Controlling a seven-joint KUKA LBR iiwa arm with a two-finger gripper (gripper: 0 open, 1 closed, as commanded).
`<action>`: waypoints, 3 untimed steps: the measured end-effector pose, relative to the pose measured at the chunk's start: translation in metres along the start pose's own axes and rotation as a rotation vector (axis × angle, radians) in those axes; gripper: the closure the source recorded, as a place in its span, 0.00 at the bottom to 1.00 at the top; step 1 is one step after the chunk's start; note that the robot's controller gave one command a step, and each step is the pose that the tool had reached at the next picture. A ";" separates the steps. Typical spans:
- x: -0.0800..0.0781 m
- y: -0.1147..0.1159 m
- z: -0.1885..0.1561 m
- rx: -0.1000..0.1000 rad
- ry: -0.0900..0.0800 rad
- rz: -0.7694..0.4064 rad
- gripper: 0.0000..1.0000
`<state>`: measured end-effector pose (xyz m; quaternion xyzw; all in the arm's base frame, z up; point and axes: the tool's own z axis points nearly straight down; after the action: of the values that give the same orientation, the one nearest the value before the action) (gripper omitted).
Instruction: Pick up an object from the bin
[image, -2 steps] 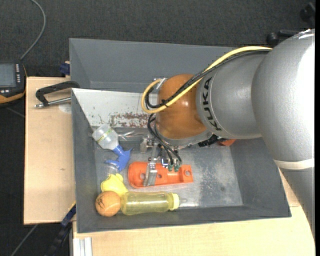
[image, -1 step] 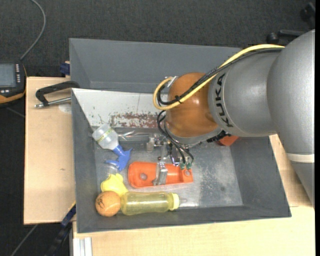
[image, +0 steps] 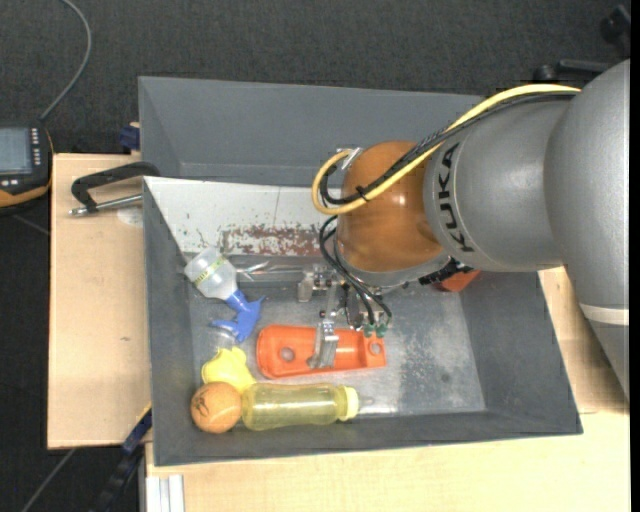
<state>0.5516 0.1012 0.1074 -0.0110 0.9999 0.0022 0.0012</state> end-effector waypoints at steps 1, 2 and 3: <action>-0.006 -0.029 0.034 0.001 0.002 -0.092 0.00; 0.008 -0.021 0.036 -0.002 0.001 0.063 1.00; 0.008 -0.021 0.036 -0.002 0.001 0.063 1.00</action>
Offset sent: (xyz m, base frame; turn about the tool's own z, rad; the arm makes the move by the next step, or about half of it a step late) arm -0.0079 -0.0220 -0.0374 0.0635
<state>0.5442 0.0804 0.0709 0.0203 0.9998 0.0030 0.0005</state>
